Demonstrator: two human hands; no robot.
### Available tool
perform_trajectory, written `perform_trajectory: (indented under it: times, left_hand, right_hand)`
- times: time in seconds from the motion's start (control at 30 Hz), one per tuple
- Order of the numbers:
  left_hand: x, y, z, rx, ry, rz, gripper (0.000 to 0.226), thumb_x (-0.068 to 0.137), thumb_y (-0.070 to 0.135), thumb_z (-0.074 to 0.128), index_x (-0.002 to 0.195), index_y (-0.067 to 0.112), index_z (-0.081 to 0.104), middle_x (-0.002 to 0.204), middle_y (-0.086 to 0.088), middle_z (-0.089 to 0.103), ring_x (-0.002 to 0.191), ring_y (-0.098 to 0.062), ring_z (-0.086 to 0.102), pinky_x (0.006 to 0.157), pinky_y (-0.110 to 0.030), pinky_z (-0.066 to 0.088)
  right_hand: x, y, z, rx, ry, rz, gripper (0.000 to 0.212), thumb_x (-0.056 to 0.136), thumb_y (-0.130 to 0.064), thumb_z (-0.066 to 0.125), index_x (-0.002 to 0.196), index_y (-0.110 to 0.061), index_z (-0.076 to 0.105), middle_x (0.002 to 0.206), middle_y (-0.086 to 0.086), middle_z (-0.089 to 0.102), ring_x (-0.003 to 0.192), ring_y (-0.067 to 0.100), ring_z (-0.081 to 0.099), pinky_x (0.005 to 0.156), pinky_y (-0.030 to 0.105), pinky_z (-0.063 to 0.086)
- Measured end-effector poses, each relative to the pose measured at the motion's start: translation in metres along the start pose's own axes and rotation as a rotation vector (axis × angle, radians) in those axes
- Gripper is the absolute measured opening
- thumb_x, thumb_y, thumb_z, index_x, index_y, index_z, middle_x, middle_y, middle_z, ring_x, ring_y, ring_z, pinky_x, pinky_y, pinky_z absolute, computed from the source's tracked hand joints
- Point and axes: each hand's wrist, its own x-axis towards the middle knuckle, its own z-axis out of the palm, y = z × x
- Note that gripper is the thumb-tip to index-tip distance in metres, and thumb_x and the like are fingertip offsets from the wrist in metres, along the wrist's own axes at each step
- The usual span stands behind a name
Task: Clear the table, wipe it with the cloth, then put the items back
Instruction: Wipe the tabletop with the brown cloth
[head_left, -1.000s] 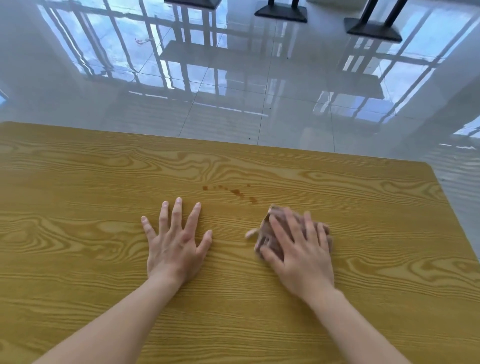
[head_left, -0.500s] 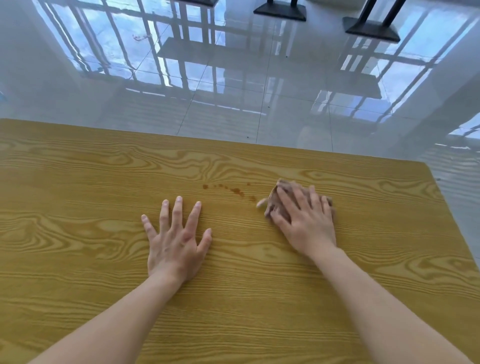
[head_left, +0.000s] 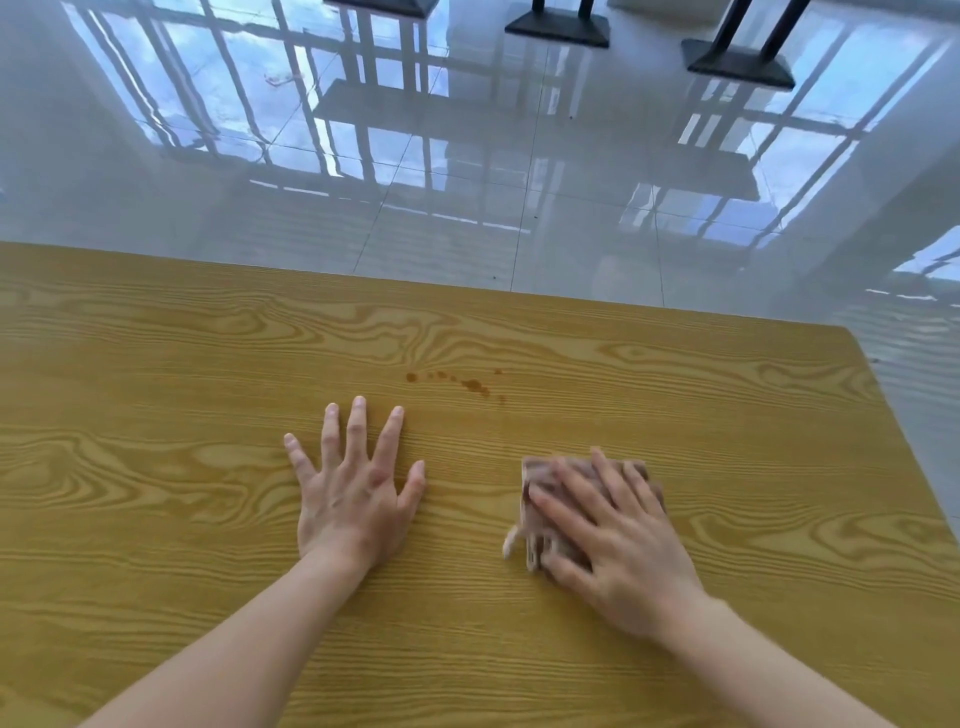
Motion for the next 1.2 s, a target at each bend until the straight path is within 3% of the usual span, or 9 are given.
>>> perform_trajectory:
  times: [0.17,0.27,0.43,0.5,0.67,0.9,1.07,1.13,1.2]
  left_hand:
    - [-0.002,-0.001,-0.001,-0.011,0.013,-0.007,0.072,0.088,0.069,0.006,0.154,0.039,0.006,0.164,-0.005,0.002,0.150,-0.029,-0.006,0.115,-0.067,-0.004]
    - [-0.001,-0.003,0.000,0.000,0.008,-0.014,0.072,0.087,0.070,0.005,0.154,0.040,0.005,0.164,-0.004,0.002,0.150,-0.028,-0.007,0.115,-0.066,-0.004]
    - [-0.001,-0.002,0.002,-0.003,0.009,-0.004,0.072,0.088,0.069,0.007,0.154,0.039,0.007,0.164,-0.005,0.004,0.150,-0.030,-0.004,0.114,-0.067,-0.001]
    - [0.000,-0.002,0.002,0.003,-0.002,-0.005,0.073,0.088,0.069,0.007,0.154,0.038,0.008,0.164,-0.006,0.004,0.150,-0.030,-0.004,0.114,-0.067,-0.002]
    - [0.000,0.001,0.002,-0.004,-0.001,0.001,0.073,0.088,0.069,0.007,0.154,0.039,0.006,0.164,-0.005,0.002,0.150,-0.030,-0.006,0.114,-0.067,-0.004]
    - [-0.002,-0.002,-0.003,-0.092,-0.022,-0.003,0.068,0.088,0.067,0.011,0.152,0.043,0.013,0.165,0.000,0.003,0.151,-0.025,-0.007,0.116,-0.063,-0.006]
    - [0.009,-0.051,-0.021,-0.126,-0.012,0.107,0.070,0.084,0.070,0.005,0.147,0.050,0.027,0.162,0.013,0.018,0.149,-0.010,0.009,0.114,-0.045,0.010]
    - [0.009,-0.086,-0.018,-0.069,0.015,0.085,0.068,0.085,0.071,0.005,0.148,0.052,0.024,0.162,0.009,0.018,0.149,-0.015,0.006,0.114,-0.051,0.007]
    - [0.006,-0.110,-0.009,-0.030,-0.011,0.021,0.067,0.086,0.074,0.003,0.150,0.054,0.009,0.165,0.005,0.001,0.150,-0.018,-0.009,0.114,-0.059,-0.005]
  right_hand:
    - [0.161,0.014,-0.029,0.188,0.044,0.448,0.068,0.089,-0.077,0.008,0.151,-0.052,-0.004,0.164,-0.013,-0.015,0.150,0.032,-0.017,0.119,0.056,-0.009]
    - [0.162,-0.017,-0.025,0.142,0.024,0.348,0.066,0.091,-0.075,0.010,0.152,-0.052,-0.002,0.164,-0.013,-0.015,0.150,0.033,-0.019,0.119,0.057,-0.011]
    - [0.020,-0.030,0.000,0.022,0.031,0.093,0.062,0.094,-0.075,0.010,0.152,-0.053,-0.002,0.164,-0.017,-0.014,0.151,0.025,-0.020,0.122,0.052,-0.006]
    - [0.029,-0.004,-0.004,-0.003,0.017,0.148,0.066,0.092,-0.078,0.009,0.152,-0.053,-0.002,0.164,-0.016,-0.013,0.152,0.026,-0.015,0.122,0.052,-0.004]
    - [0.150,0.015,-0.023,0.191,0.033,0.593,0.073,0.087,-0.080,0.005,0.153,-0.049,-0.006,0.164,-0.011,-0.020,0.149,0.036,-0.019,0.119,0.058,-0.010]
    - [0.042,-0.064,0.001,0.037,0.022,0.029,0.063,0.093,-0.077,0.012,0.150,-0.056,-0.006,0.163,-0.019,-0.017,0.149,0.024,-0.024,0.121,0.054,-0.007]
    - [0.108,-0.011,-0.016,0.074,0.005,0.383,0.068,0.087,-0.080,0.004,0.149,-0.056,-0.009,0.162,-0.017,-0.019,0.151,0.027,-0.018,0.121,0.052,-0.008]
    - [0.152,-0.017,-0.020,0.154,0.000,0.521,0.071,0.087,-0.079,0.005,0.151,-0.052,-0.008,0.164,-0.013,-0.018,0.150,0.033,-0.019,0.120,0.055,-0.010]
    - [0.165,-0.040,-0.018,0.151,0.021,0.490,0.070,0.088,-0.077,0.004,0.152,-0.050,-0.008,0.163,-0.011,-0.021,0.149,0.034,-0.021,0.119,0.056,-0.011]
